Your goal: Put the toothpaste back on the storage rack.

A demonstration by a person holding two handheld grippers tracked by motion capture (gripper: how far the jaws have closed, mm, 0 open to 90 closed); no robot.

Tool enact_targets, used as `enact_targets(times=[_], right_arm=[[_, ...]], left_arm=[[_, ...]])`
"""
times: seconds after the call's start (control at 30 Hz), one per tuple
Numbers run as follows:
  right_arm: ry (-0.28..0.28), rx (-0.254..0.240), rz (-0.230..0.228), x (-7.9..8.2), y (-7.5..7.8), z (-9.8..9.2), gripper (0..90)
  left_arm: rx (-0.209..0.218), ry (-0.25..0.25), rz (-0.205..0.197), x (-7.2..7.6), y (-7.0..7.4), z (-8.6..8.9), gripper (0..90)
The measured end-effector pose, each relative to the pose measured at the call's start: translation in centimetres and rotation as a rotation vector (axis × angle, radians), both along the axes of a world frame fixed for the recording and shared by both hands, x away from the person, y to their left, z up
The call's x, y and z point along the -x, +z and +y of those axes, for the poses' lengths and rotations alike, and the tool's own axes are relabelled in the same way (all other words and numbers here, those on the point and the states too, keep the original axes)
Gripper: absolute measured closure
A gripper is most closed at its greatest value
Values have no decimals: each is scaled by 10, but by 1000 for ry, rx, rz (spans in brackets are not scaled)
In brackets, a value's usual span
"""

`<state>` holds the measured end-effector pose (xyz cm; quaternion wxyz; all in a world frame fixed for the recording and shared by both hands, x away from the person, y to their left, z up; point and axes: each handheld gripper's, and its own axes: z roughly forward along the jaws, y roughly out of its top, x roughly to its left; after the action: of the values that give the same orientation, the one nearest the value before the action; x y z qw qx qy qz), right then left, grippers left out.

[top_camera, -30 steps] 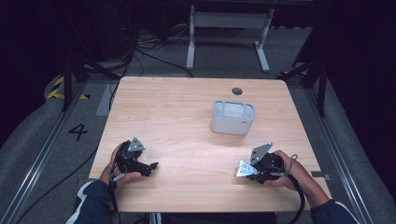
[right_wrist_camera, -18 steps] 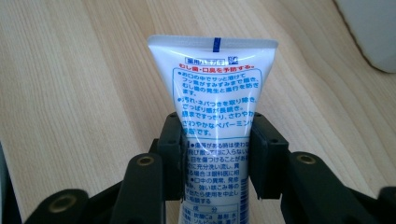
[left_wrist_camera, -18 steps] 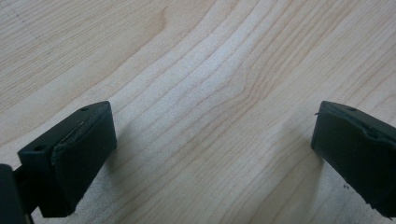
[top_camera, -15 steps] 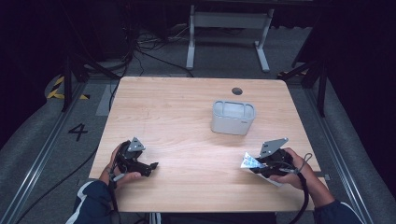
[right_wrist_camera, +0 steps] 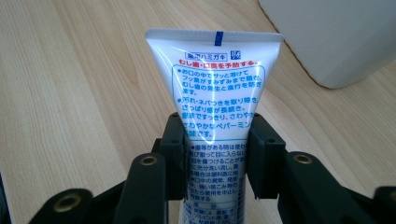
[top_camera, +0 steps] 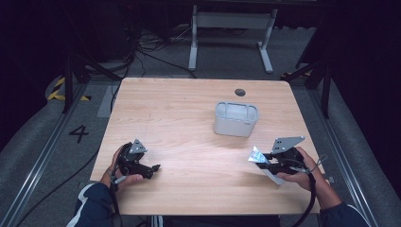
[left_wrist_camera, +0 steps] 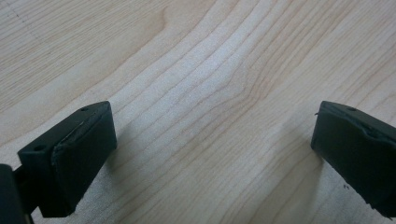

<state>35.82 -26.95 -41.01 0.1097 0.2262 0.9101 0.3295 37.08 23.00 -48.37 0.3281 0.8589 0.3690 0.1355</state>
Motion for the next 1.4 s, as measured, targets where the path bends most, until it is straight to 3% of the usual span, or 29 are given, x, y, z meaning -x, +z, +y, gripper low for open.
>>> enact_targets(times=[0.3, 0.73, 1.4], right_arm=[[-24, -52, -43, 2, 6, -3, 656], [-35, -88, -80, 3, 13, -3, 657], [-66, -179, -178, 1, 42, -6, 660]], left_arm=[[-3, -3, -2, 0, 0, 0, 5], [-3, -4, -2, 0, 0, 0, 5], [-5, -5, 0, -1, 0, 0, 4]])
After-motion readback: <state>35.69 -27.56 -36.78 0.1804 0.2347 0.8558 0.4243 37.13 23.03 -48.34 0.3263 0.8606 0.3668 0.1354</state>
